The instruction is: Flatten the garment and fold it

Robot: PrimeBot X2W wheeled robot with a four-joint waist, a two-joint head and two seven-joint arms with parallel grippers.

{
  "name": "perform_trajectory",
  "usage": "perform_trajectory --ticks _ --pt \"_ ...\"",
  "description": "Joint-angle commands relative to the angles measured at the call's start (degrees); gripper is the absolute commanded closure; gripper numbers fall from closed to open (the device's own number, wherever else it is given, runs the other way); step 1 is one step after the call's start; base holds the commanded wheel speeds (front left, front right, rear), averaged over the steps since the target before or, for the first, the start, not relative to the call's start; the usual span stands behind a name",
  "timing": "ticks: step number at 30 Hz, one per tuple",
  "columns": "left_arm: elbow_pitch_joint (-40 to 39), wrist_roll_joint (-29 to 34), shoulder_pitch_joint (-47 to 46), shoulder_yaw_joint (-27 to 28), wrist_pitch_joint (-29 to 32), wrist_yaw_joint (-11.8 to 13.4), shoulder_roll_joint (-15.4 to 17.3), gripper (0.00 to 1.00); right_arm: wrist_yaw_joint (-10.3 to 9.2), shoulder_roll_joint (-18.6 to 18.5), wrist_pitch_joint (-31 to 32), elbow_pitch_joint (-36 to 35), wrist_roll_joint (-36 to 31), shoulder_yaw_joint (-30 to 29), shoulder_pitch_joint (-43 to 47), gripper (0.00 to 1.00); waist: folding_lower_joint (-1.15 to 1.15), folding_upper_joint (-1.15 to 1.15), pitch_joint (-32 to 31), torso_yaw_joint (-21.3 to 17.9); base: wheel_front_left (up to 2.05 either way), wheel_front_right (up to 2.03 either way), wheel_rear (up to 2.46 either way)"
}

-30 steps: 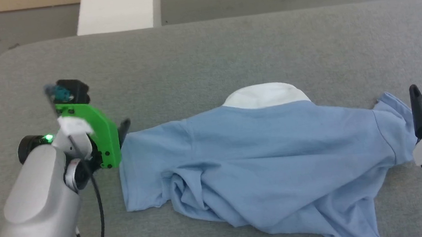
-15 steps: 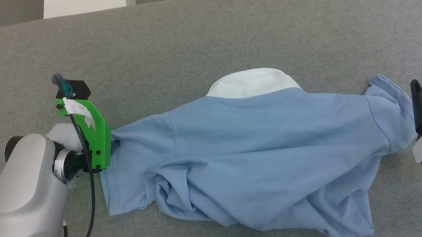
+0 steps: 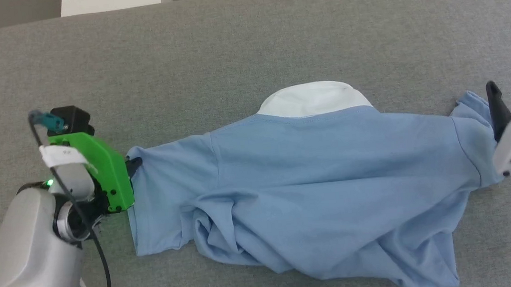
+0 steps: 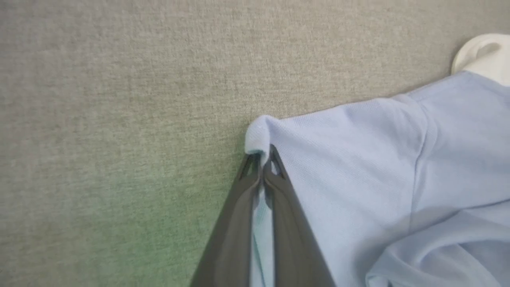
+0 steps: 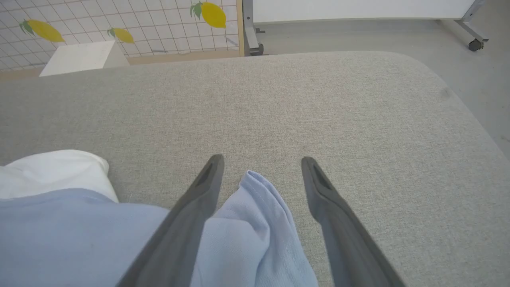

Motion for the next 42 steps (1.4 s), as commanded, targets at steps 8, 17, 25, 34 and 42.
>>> perform_trajectory --ticks 8,17,25,34,42 --pt "-13.1 -3.0 7.6 4.7 -3.5 2.8 1.5 1.00 -0.09 -7.8 20.4 3.6 -3.5 4.4 -7.7 0.00 0.00 0.24 3.1 1.3 0.00 0.00 0.00" --pt "-25.0 -4.5 13.2 8.1 -4.3 5.3 3.1 1.00 -0.09 -11.5 30.9 5.2 -3.1 7.9 -10.7 0.00 0.00 0.24 8.3 2.8 0.00 0.00 0.00" --pt "-28.8 -5.2 14.9 8.9 -4.8 5.8 3.2 1.00 -0.09 -9.7 37.1 8.0 -2.9 11.0 -9.3 0.00 0.00 0.24 9.7 3.7 0.00 0.00 0.00" --pt "-27.7 -5.4 15.3 9.2 -6.7 6.0 2.3 1.00 -0.09 -8.7 34.5 5.5 -2.7 7.8 -10.3 1.00 0.00 0.24 6.7 3.5 0.00 0.00 0.00" --pt "-24.5 -5.3 13.6 10.2 -11.1 6.1 0.0 1.00 -0.09 -9.4 27.5 3.0 2.2 8.7 -12.5 1.00 0.00 0.24 -1.8 2.4 0.00 0.00 0.00"
